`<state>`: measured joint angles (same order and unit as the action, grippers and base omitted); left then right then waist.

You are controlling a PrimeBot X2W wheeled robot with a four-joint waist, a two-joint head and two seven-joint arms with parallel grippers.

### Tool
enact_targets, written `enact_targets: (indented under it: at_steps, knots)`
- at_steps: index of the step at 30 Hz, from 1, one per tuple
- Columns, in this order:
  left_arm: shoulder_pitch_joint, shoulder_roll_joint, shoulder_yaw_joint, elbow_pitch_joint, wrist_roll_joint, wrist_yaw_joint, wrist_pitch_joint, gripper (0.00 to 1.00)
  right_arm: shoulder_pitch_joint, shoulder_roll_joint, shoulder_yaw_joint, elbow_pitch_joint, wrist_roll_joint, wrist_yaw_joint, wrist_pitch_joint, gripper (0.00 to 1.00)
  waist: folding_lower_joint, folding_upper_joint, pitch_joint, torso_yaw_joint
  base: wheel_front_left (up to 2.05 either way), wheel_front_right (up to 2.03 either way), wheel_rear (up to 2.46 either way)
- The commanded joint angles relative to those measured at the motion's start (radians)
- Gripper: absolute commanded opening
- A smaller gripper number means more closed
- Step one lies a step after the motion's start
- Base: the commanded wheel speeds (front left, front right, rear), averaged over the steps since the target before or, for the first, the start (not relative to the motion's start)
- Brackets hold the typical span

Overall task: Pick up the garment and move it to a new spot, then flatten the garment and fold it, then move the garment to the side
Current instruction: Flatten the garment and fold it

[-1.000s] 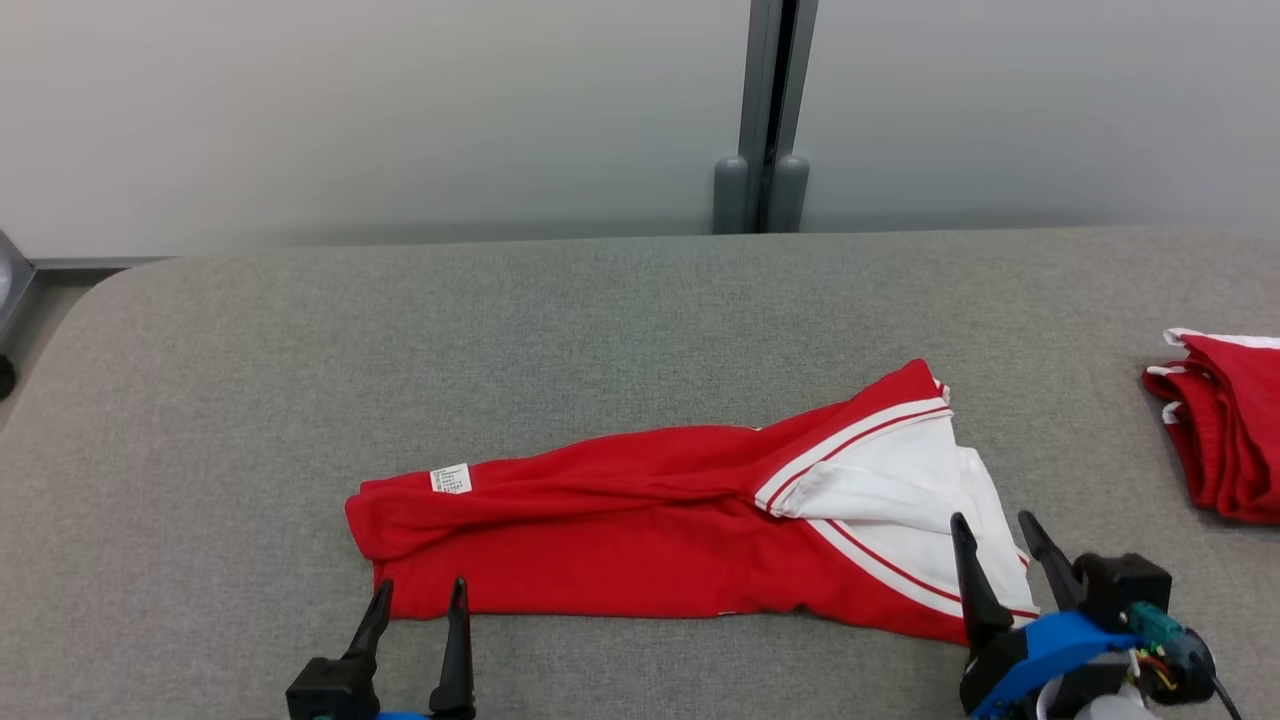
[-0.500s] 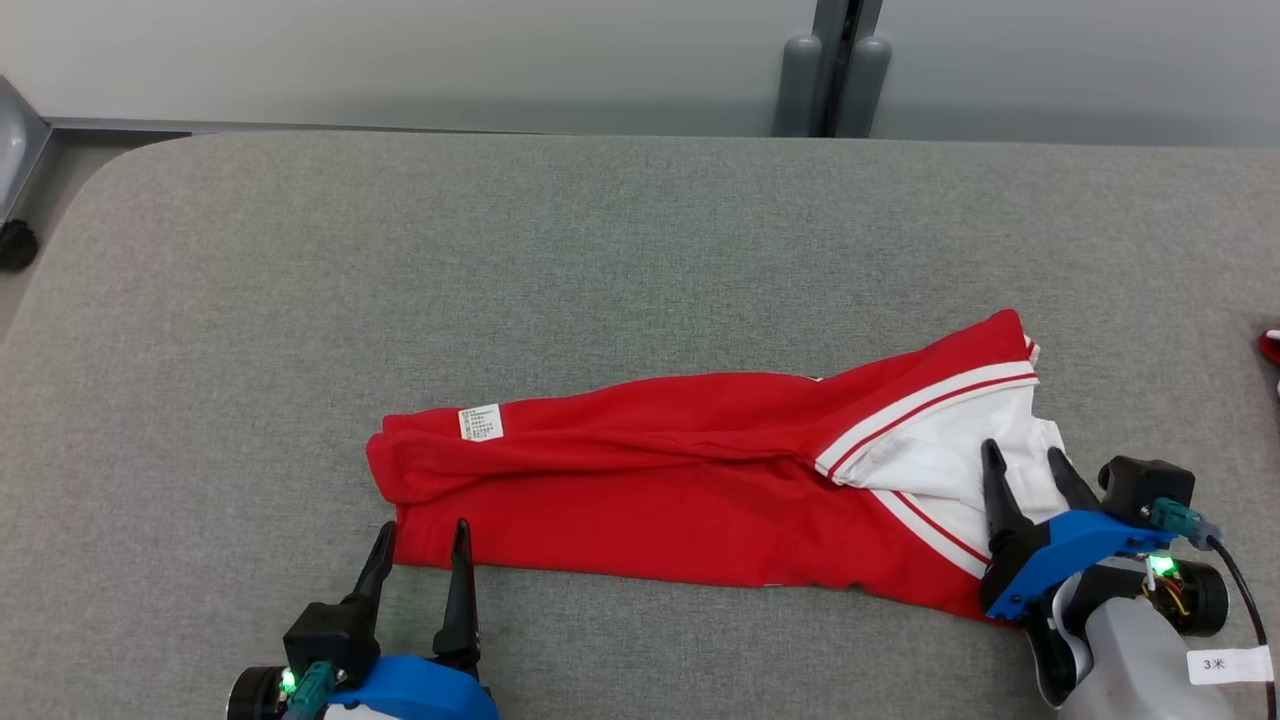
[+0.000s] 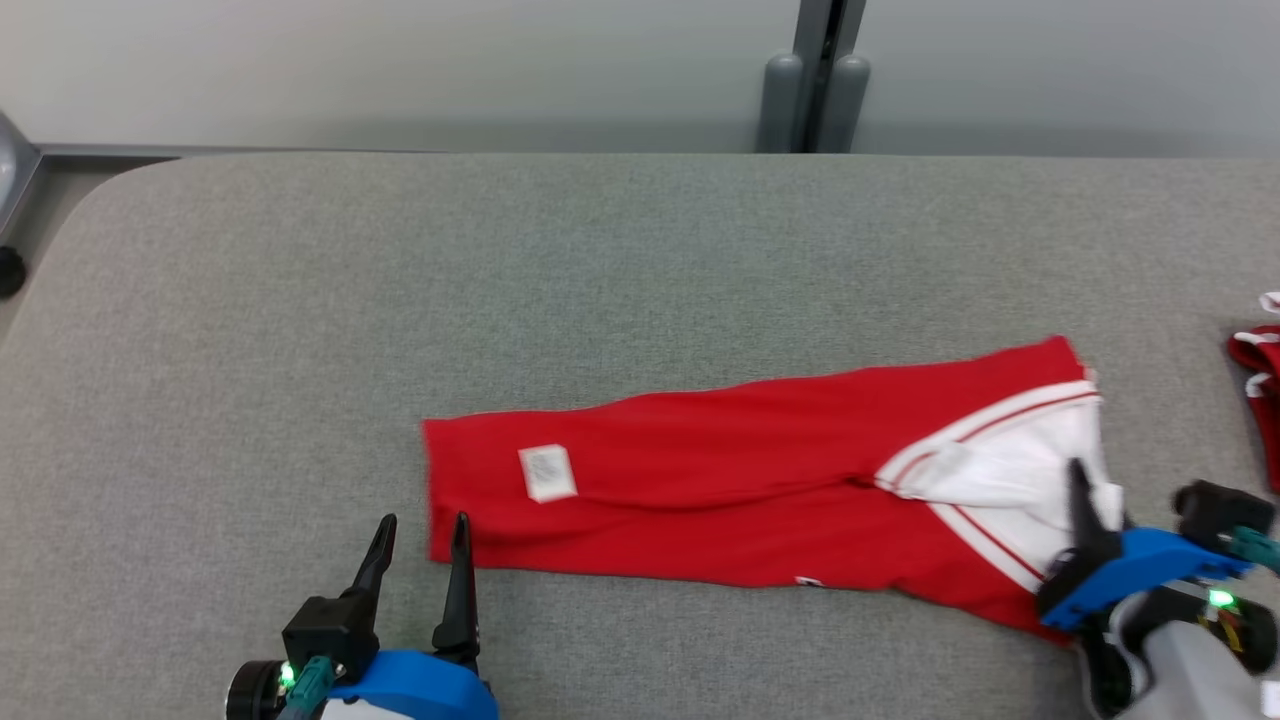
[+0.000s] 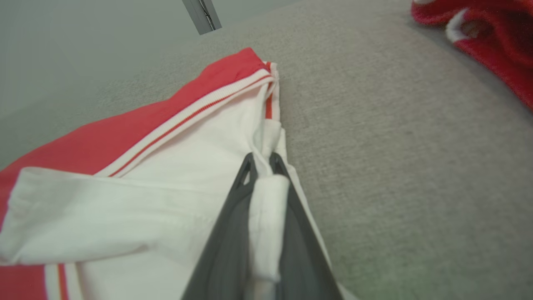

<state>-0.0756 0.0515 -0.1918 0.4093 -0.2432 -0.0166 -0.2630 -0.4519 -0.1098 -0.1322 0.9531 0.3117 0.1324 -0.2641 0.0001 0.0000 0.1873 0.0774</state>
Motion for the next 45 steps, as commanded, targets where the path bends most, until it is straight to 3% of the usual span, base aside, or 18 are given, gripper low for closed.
enact_targets:
  at_steps: [1,5,9,12,20,27,34,39,40,41,42,45]
  knots:
    - [0.006,-0.001,0.007,0.002,0.005,0.001,-0.002,1.0,0.033,-0.031,-0.028,-0.034,0.0,-0.003,0.001,0.0,-0.0001,0.0,-0.015,-0.009,0.0,0.0,0.0]
    - [0.022,-0.001,0.014,0.006,0.007,-0.002,-0.002,1.0,0.07,-0.033,-0.068,-0.134,-0.021,-0.002,0.001,0.0,-0.0001,0.0,-0.035,-0.019,0.0,0.0,0.0]
    - [0.034,-0.001,0.011,0.011,0.001,-0.007,-0.002,1.0,0.101,-0.004,-0.043,-0.231,-0.011,-0.002,0.0,0.0,-0.0001,0.0,-0.054,-0.019,0.0,0.0,0.0]
    - [0.046,-0.001,0.004,0.014,-0.004,-0.009,-0.002,1.0,0.124,0.017,0.008,-0.292,0.016,-0.002,0.0,0.0,-0.0001,0.0,-0.067,-0.012,0.0,0.0,0.0]
    - [0.049,0.0,-0.028,0.025,-0.005,-0.018,-0.002,1.0,0.164,0.052,0.257,-0.418,0.148,-0.002,0.0,0.0,-0.0001,0.0,-0.087,0.052,0.0,0.0,0.0]
    - [0.054,-0.001,-0.069,0.032,-0.007,-0.028,-0.002,1.0,0.116,0.057,0.433,-0.41,0.225,-0.002,0.0,0.0,-0.0001,0.0,-0.094,0.169,0.0,0.0,0.0]
    - [0.063,-0.001,-0.098,0.036,-0.008,-0.031,-0.002,1.0,0.057,0.057,0.523,-0.343,0.266,-0.002,0.0,0.0,-0.0001,0.0,-0.093,0.291,0.0,0.0,0.0]
    - [0.07,-0.001,-0.091,0.033,-0.011,-0.027,-0.002,1.0,0.022,0.057,0.573,-0.308,0.288,-0.002,0.0,0.0,-0.0001,0.0,-0.083,0.32,0.0,0.0,0.0]
    - [0.07,-0.001,-0.091,0.032,-0.009,-0.028,-0.002,1.0,0.014,0.058,0.596,-0.301,0.3,-0.002,0.0,0.05,-0.0001,0.0,-0.081,0.323,0.0,0.0,0.0]
    - [0.07,-0.001,-0.089,0.033,-0.01,-0.027,-0.002,1.0,0.003,0.058,0.615,-0.301,0.313,-0.002,0.0,0.45,-0.0001,0.0,-0.078,0.324,0.0,0.0,0.0]
    - [0.069,-0.001,-0.087,0.032,-0.011,-0.025,-0.002,1.0,-0.009,0.057,0.622,-0.304,0.321,-0.002,0.0,1.0,-0.0001,0.0,-0.075,0.323,0.0,0.0,0.0]
    - [0.066,-0.001,-0.076,0.026,-0.02,-0.017,-0.002,1.0,-0.018,0.056,0.626,-0.332,0.337,-0.002,0.0,1.0,-0.0001,0.0,-0.074,0.304,0.0,0.0,0.0]
